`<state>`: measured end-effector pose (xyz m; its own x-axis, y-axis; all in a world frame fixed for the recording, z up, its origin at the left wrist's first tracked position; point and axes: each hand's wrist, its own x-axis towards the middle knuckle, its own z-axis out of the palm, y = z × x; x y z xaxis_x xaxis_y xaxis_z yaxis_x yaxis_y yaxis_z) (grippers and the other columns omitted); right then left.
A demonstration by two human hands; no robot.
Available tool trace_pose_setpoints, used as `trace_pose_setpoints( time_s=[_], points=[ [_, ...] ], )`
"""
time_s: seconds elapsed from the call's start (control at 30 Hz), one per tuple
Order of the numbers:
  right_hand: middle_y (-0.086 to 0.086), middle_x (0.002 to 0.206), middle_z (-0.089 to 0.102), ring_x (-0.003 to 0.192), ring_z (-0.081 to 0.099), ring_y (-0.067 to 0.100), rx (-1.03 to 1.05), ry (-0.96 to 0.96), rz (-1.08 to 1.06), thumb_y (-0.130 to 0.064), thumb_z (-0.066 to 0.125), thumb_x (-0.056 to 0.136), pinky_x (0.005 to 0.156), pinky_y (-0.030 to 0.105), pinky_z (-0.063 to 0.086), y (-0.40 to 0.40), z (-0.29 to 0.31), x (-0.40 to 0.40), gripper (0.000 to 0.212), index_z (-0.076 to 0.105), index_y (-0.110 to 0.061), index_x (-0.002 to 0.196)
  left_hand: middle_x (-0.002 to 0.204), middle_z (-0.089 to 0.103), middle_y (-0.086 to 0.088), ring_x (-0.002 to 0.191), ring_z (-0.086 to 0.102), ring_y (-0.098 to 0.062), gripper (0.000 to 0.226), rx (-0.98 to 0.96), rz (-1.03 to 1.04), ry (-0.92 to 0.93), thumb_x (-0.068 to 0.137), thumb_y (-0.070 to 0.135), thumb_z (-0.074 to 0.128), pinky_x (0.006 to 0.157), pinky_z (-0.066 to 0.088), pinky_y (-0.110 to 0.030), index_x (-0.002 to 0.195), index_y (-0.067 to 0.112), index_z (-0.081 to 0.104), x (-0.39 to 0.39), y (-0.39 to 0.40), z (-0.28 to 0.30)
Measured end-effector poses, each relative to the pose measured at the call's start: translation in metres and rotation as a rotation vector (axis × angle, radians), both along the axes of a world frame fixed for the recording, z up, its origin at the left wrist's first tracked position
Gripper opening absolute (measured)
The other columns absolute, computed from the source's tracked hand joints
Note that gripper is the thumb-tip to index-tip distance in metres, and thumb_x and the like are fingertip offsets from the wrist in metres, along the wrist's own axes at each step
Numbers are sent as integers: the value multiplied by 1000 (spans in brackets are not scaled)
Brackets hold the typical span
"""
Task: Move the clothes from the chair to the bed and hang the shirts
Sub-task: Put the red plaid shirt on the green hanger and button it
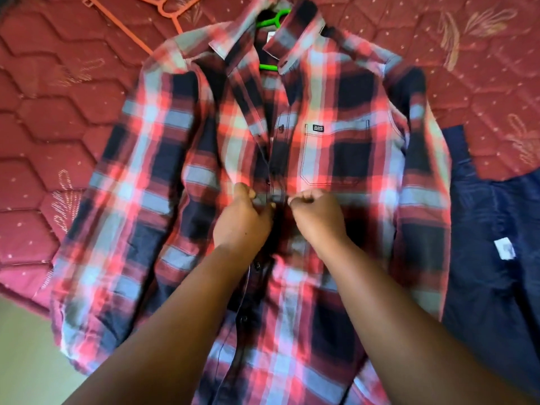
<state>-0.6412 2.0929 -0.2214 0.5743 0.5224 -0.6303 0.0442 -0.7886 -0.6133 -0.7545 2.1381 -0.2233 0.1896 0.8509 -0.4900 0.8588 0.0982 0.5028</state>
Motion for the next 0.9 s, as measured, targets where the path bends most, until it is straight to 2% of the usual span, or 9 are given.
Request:
trace_pose_setpoints(
  time_s=[0.1,0.23,0.33,0.4,0.47,0.57,0.67,0.77,0.9],
  points=[
    [-5,80,66,78,62,18,146,-136,-38,-29,63,90,65,25,41,14,7,0,12,65,-19,84,96,69,-7,93,64,-31,15,46,-27,-154,91,20,61,72,43,-30,105,18,56,-6,16,-3],
    [-7,81,62,75,57,14,95,-226,75,-45,67,87,60,25,38,43,7,-11,24,63,-22,90,108,71,-11,102,65,-29,27,58,-126,-218,93,12,53,77,45,-28,117,14,65,-4,35,-10],
    [-1,95,69,89,63,22,-30,-321,163,-35,62,90,67,27,43,53,0,-16,19,68,-20,101,108,69,-13,99,63,-34,24,77,-251,-130,95,21,51,73,44,-32,113,17,65,1,46,-11],
    [2,105,72,99,66,24,-13,-319,139,-25,60,90,76,28,47,52,-6,-15,22,71,-18,107,107,69,-12,98,62,-35,23,88,-299,-84,94,25,52,74,46,-35,111,19,66,5,53,-11],
    [2,102,73,94,68,23,52,-289,66,-21,60,88,74,27,47,46,-10,-11,22,72,-17,107,105,69,-12,97,63,-36,22,81,-338,-63,93,26,54,73,47,-35,108,18,67,8,59,-10],
    [-1,89,72,82,67,22,139,-314,-17,-18,63,88,68,29,48,37,-10,-11,14,71,-17,99,95,72,-5,92,65,-28,17,15,-263,-117,89,27,60,73,49,-31,99,20,71,9,66,-6],
    [5,90,72,83,67,25,255,-348,-141,-18,67,86,75,39,54,33,-7,-15,17,71,-12,102,69,65,6,74,63,-17,9,-31,-91,-196,85,26,65,64,44,-24,84,20,71,8,72,5],
    [9,94,71,85,66,26,369,-397,-110,-20,66,86,75,37,54,29,-8,-23,19,69,-8,101,64,67,-2,69,63,-21,16,20,-148,-153,83,22,63,63,48,-28,76,10,70,13,76,17],
    [7,94,70,85,67,25,372,-241,-63,-21,61,89,75,44,55,29,-12,-25,15,68,-15,100,61,66,-6,63,64,-22,17,9,-178,-178,82,15,59,58,49,-29,73,5,70,23,78,28]
  ],
)
